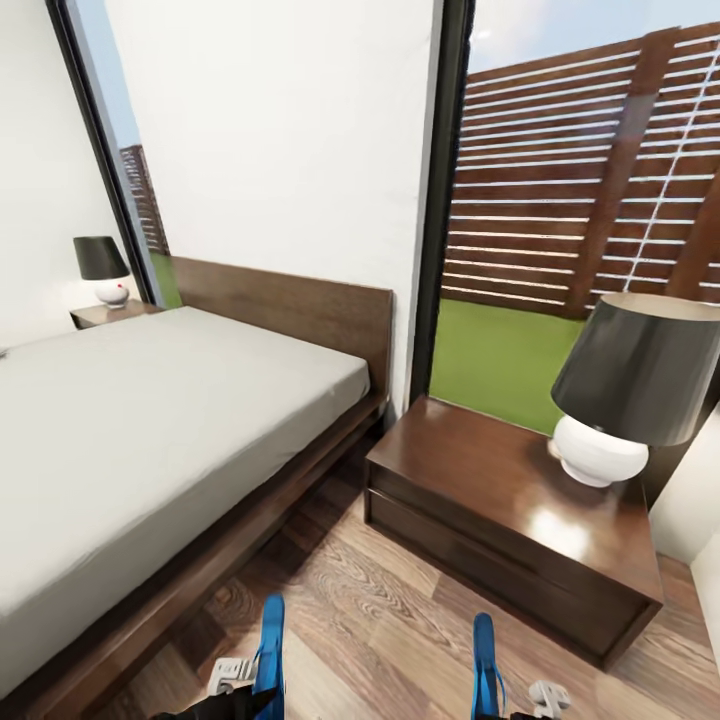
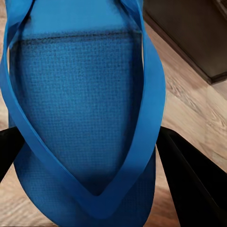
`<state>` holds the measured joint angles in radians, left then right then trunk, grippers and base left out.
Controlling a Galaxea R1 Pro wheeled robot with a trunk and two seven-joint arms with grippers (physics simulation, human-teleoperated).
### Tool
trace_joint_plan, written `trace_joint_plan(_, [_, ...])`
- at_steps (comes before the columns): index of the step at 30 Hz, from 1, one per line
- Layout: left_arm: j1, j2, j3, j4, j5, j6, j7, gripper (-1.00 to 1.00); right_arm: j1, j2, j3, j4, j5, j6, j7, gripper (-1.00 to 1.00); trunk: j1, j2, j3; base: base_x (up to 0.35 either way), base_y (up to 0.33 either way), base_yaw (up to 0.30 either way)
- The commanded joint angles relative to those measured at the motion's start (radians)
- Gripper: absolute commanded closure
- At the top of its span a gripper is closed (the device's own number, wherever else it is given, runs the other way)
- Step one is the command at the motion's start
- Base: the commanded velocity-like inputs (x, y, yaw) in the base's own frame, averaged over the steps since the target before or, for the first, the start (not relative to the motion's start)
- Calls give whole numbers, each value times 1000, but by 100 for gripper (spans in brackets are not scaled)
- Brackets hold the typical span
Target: In the bedroom, move the book from the bed onto either nightstand, and place the two sandals side by side next to the bed.
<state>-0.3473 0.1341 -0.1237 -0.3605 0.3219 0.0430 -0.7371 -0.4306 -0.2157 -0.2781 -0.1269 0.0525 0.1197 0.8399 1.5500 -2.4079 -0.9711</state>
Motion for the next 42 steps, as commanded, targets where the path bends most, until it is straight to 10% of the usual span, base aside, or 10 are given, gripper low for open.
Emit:
trace_joint_plan(1, [0,1,-7,0,11,5,-1,100,0,0,-9,-2,5,9,5,100,0,0,-1,0,0,292])
trace_joint_plan(42, [-1,-10,-7,1,12,5,4,100,0,1,-9,-1,4,9,5,100,0,0,-1,0,0,292])
